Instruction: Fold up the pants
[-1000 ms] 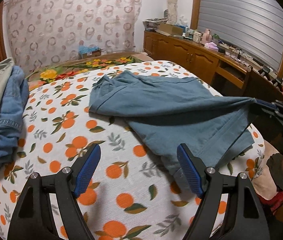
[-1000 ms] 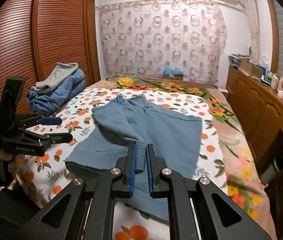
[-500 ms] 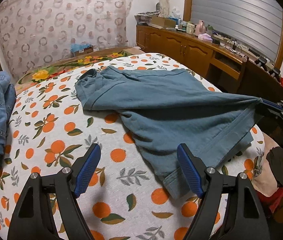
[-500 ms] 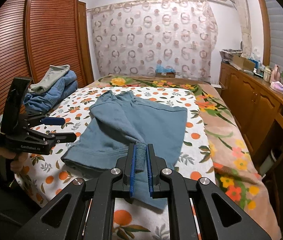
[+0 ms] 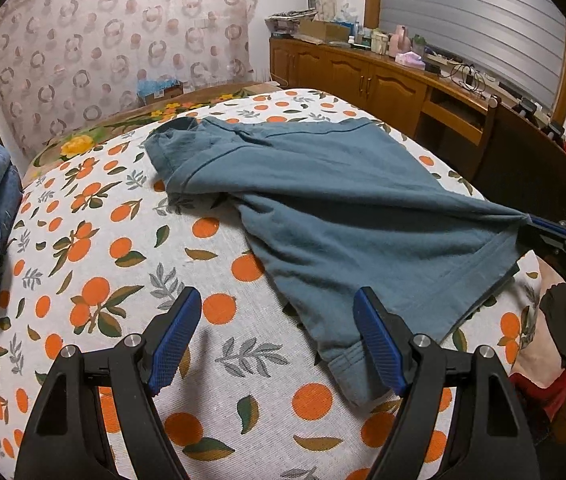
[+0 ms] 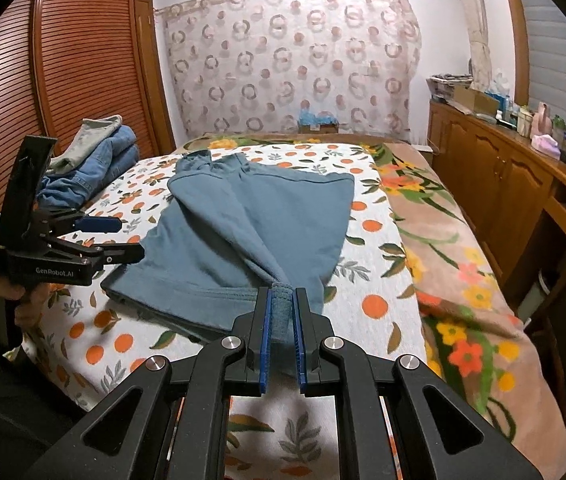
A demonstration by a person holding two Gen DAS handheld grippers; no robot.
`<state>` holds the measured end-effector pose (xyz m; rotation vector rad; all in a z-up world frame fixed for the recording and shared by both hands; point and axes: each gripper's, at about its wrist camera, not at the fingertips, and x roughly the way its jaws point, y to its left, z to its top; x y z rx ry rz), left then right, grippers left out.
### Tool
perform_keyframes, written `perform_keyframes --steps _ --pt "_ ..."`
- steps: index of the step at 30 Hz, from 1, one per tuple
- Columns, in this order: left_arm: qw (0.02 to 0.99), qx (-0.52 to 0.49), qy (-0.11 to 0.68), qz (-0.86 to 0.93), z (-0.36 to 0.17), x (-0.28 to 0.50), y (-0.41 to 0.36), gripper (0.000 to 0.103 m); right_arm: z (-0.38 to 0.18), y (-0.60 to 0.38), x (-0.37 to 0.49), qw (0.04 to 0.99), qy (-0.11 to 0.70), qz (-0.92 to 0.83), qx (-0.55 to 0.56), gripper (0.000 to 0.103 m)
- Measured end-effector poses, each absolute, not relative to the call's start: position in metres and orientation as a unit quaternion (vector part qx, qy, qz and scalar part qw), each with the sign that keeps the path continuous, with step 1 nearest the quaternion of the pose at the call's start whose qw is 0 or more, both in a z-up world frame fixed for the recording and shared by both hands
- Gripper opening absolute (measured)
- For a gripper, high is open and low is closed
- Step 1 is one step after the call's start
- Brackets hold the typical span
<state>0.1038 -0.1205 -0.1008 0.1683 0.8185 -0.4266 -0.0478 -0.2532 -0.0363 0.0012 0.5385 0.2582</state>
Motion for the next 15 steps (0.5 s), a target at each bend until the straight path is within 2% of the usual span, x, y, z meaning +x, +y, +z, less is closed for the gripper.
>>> perform_keyframes --steps 11,13,15 --pt "0.896 0.075 0.390 -0.200 -0.099 0.109 -0.114 0.079 -0.044 -0.263 -0.041 0.947 0.295 0.126 0.018 0.011" --pt "0.898 0.074 0.386 -0.197 -0.096 0.114 -0.109 0.079 -0.039 -0.266 -0.041 0.948 0.292 0.125 0.017 0.018" --pt "0.900 0.071 0.383 -0.195 -0.092 0.121 -0.106 0.079 -0.034 -0.270 -0.040 0.950 0.287 0.126 0.014 0.020"
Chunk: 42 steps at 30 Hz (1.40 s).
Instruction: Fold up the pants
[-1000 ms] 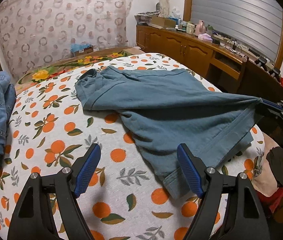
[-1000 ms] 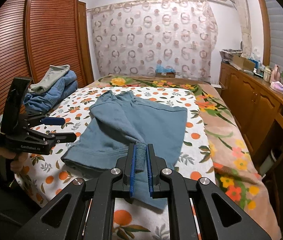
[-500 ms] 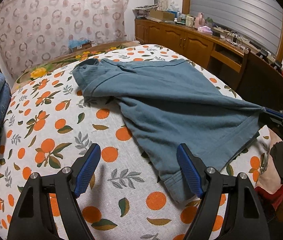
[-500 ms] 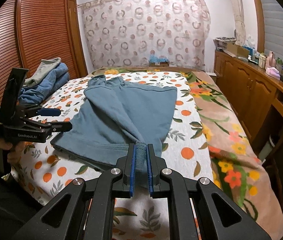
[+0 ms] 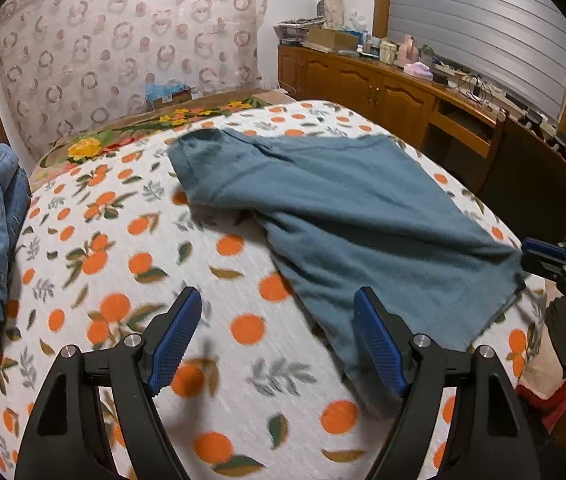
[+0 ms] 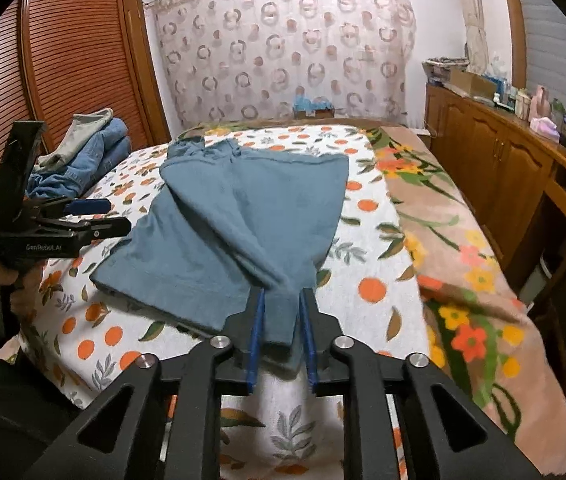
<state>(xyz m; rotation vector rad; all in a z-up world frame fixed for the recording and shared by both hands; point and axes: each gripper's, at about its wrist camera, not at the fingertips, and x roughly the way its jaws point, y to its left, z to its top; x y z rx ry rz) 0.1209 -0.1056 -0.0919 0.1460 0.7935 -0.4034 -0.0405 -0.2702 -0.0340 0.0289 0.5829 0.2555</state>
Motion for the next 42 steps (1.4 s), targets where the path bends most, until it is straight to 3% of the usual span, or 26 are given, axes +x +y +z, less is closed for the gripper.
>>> perform_keyframes --steps 7,25,42 --pt "0.908 0.063 0.371 -0.183 -0.077 0.146 -0.091 0.079 -0.012 -0.273 -0.023 0.955 0.268 0.125 0.007 0.029" --pt "0.902 0.066 0.381 -0.191 -0.070 0.225 -0.096 0.079 -0.006 -0.229 0.096 0.941 0.279 0.189 -0.035 0.029" --pt "0.872 0.082 0.444 -0.188 -0.114 0.256 -0.080 0.080 -0.019 -0.193 0.171 0.908 0.346 0.233 -0.043 0.029"
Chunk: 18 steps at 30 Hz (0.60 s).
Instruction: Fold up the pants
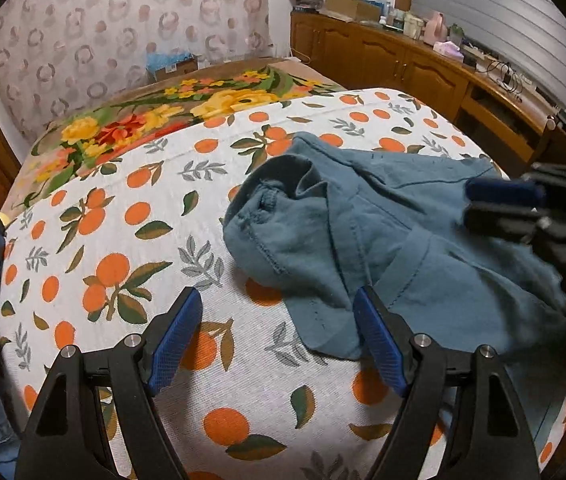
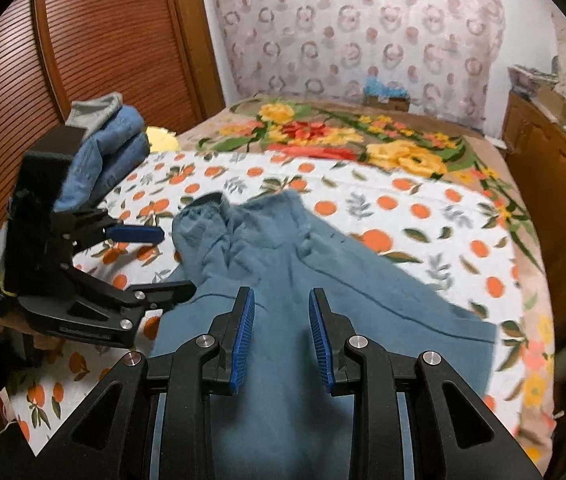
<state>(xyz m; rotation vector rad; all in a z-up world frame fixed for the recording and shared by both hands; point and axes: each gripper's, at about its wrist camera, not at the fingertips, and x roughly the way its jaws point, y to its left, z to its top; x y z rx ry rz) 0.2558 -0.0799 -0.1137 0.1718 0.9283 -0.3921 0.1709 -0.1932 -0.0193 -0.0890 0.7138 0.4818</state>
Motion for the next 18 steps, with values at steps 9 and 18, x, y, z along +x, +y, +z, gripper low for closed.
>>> perform_keyframes --steps 9,18 --pt "0.879 0.079 0.428 -0.195 -0.115 0.254 -0.077 0.080 -0.032 -0.176 0.194 0.889 0.378 0.254 -0.052 0.028" --pt "0.881 0.077 0.423 -0.198 -0.115 0.252 -0.075 0.080 -0.035 -0.167 0.190 0.884 0.378 0.267 -0.071 0.005"
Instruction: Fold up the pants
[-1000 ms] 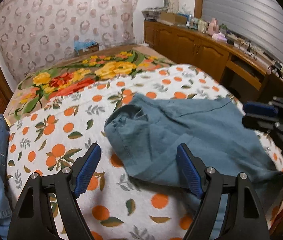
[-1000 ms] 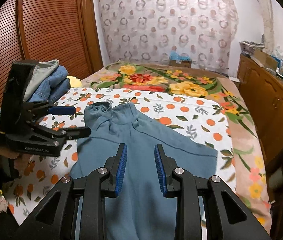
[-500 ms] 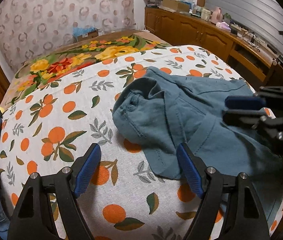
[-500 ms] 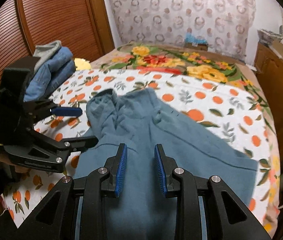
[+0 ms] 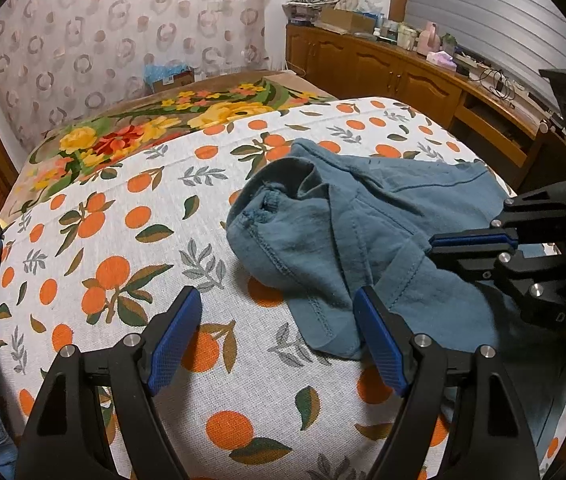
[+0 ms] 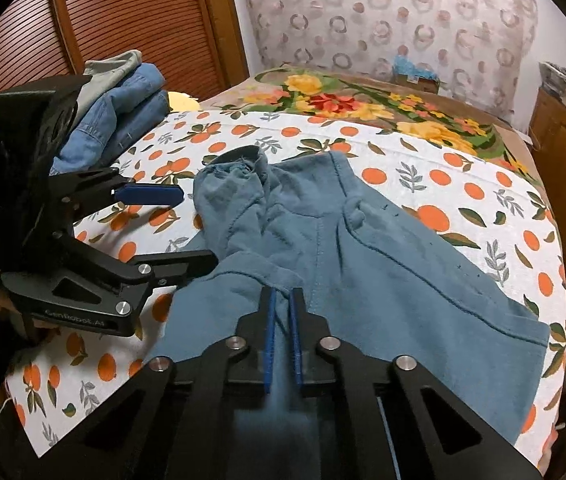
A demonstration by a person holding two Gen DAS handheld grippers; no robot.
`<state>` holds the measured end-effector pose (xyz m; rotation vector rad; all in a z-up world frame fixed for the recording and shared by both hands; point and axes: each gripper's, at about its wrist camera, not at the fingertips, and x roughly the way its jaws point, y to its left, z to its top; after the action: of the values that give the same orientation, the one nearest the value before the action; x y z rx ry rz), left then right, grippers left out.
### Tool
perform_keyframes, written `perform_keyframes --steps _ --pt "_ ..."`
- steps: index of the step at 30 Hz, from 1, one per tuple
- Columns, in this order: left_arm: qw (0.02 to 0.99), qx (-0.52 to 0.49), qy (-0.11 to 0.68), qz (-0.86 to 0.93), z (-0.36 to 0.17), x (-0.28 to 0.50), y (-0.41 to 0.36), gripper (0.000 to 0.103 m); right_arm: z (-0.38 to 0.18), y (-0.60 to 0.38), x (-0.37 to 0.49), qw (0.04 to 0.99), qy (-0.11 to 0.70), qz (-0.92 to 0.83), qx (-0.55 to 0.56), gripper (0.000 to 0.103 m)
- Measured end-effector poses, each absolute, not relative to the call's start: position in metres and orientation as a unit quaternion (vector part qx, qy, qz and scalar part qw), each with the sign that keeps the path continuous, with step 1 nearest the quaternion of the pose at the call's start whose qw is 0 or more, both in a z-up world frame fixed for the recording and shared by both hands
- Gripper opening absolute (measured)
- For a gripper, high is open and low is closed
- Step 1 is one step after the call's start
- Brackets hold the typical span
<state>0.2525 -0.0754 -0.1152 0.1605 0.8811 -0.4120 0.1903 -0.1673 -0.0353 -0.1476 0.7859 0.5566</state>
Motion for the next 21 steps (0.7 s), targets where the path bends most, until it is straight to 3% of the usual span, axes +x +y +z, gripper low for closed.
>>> perform_keyframes --steps 21 --pt "0.897 0.034 0.389 -0.204 -0.095 0.253 -0.064 0.080 0.000 -0.233 0.162 0.941 0.300 0.145 -0.058 0.002"
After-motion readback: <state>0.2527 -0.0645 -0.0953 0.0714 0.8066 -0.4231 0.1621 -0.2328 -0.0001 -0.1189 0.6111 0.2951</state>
